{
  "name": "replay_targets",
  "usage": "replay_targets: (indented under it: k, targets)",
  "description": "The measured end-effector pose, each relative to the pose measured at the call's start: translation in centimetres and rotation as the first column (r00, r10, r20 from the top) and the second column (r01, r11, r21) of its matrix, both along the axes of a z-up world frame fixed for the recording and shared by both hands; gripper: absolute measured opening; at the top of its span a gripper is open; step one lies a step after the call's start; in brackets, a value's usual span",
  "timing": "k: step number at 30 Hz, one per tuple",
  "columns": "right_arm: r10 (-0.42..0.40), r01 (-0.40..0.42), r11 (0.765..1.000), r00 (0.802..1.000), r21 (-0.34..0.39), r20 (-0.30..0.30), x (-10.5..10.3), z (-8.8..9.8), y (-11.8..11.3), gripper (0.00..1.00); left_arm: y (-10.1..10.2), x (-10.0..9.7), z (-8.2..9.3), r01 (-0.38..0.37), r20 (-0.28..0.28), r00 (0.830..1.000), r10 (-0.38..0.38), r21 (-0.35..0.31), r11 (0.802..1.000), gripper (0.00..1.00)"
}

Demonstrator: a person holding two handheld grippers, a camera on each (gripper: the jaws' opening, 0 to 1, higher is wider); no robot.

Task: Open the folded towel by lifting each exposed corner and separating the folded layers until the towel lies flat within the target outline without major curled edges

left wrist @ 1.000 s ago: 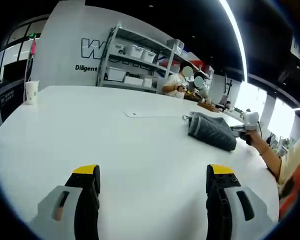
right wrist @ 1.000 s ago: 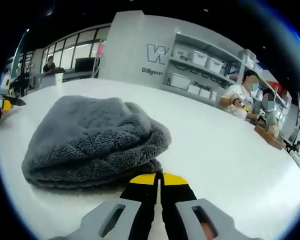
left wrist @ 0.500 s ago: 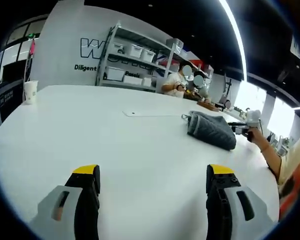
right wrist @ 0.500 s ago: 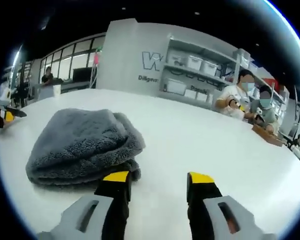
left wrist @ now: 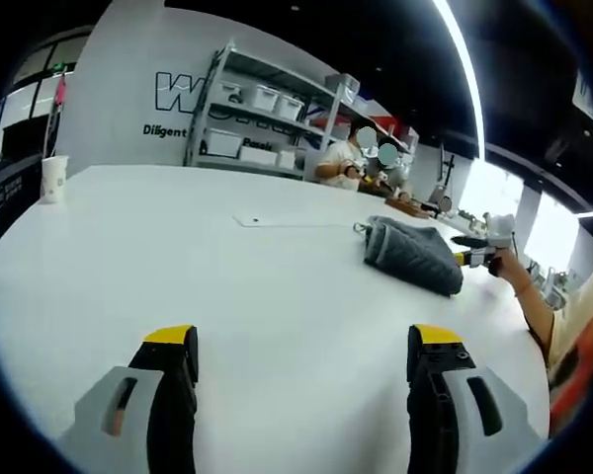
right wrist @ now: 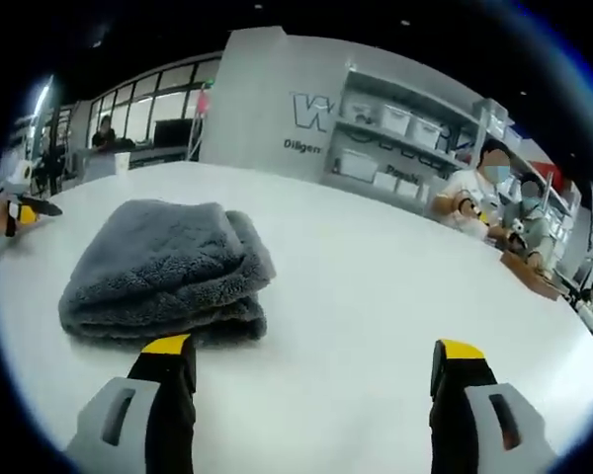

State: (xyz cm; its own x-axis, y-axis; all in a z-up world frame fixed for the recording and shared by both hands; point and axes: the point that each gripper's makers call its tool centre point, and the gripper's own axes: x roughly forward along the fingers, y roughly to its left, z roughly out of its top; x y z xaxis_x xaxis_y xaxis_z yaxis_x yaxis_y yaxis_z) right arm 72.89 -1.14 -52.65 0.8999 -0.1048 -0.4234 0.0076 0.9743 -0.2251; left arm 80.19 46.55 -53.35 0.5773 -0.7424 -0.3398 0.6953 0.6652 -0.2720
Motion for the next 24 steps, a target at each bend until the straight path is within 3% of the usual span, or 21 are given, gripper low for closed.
replay_targets:
  k: [6,10,18,24]
  targets:
    - [0.018,-0.018,1.0,1.0,0.013,-0.01,-0.1,0.2,0.6,0.99,-1.5,-0.7,0.1,0.039,-0.005,0.999,-0.039,-0.007,0.999,0.85]
    - [0.023,-0.024,1.0,1.0,0.019,0.006,-0.3,0.9,0.9,0.99,-2.7,-1.1,1.0,0.058,0.02,0.998,-0.058,-0.009,0.998,0.85]
    - [0.072,-0.073,0.997,0.997,0.027,0.03,-0.4,2.3,2.6,0.99,-6.9,-2.0,2.6,0.129,0.005,0.992,-0.129,-0.096,0.987,0.85]
    - [0.082,-0.083,0.996,0.996,0.019,0.037,-0.4,2.6,2.9,0.97,-10.6,-2.4,3.4,0.205,0.031,0.979,-0.203,-0.057,0.977,0.82]
